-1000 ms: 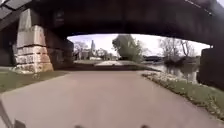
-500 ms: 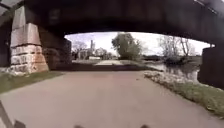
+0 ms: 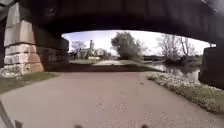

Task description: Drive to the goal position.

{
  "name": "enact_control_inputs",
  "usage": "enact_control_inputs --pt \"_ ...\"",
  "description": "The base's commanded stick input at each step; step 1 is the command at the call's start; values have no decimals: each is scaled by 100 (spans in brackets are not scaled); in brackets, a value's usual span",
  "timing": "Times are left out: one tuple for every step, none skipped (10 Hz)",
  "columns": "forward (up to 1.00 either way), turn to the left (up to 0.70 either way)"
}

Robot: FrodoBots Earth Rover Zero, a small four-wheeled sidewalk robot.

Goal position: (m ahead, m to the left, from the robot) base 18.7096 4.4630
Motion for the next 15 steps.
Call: enact_control_inputs --pt "100 0" --pt "100 0" --pt "100 0" --pt "100 0" --pt "100 0" --pt "100 0" --pt "100 0" --pt "100 0" --pt "100 0" --pt "100 0" --pt "100 15" --pt "100 38" --pt "100 39" --pt "100 32" --pt "100 17"
